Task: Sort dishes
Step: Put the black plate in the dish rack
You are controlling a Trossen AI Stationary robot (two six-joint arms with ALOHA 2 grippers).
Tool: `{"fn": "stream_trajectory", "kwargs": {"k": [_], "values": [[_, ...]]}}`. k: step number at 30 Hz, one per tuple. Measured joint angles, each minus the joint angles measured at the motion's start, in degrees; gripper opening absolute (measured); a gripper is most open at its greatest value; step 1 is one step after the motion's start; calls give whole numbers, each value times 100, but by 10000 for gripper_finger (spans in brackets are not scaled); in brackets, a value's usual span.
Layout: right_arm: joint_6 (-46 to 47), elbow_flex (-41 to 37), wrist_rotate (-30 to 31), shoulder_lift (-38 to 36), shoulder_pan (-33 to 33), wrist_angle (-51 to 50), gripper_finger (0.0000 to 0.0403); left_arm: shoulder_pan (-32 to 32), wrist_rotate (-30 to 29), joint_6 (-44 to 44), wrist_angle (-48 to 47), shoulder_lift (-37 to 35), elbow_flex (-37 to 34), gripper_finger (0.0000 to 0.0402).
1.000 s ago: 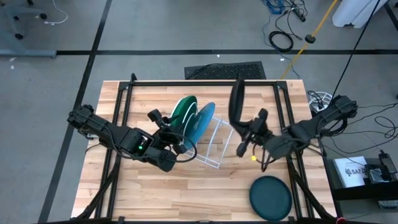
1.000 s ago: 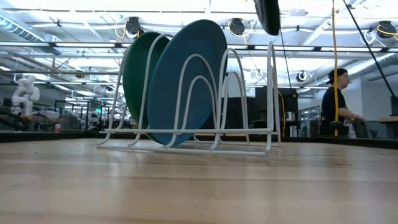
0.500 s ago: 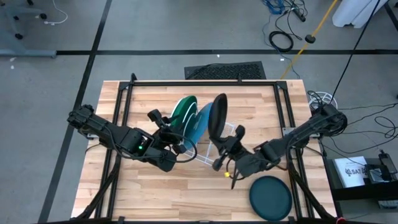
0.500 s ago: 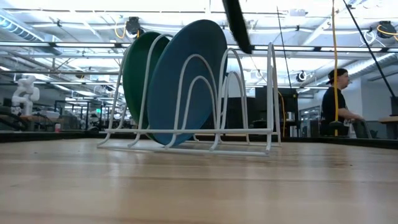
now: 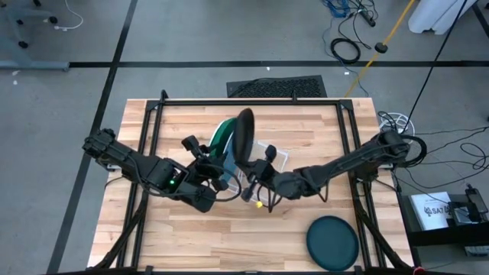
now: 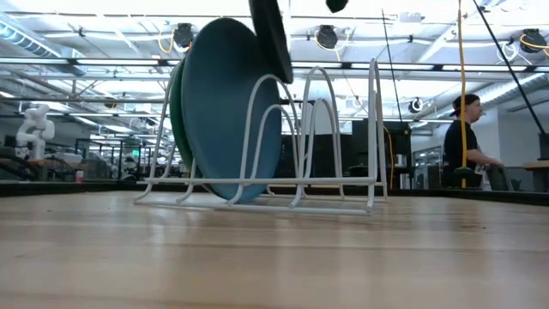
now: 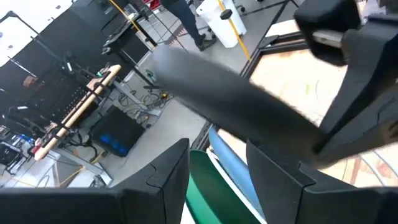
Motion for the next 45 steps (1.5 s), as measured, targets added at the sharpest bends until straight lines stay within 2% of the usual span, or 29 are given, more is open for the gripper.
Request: {"fn": "stream_trajectory", "kwargs": {"k": [6,15,22,28,45], "values": [[-188,0,-483,175,-196,526,0,0,-2,0,4,0,0,169],[-254,0,-439,118,-60,619,0,-2,-2,2,9,0,0,169],[-274,0,116,104,362,726,0,3,-4,31,-31,0,0,169],[-307,0,975,102,753,739,0,40,-4,46,-28,0,0,169],[833,0,1169,965,824,655,0,28,22,13,312,0,0,169]]}}
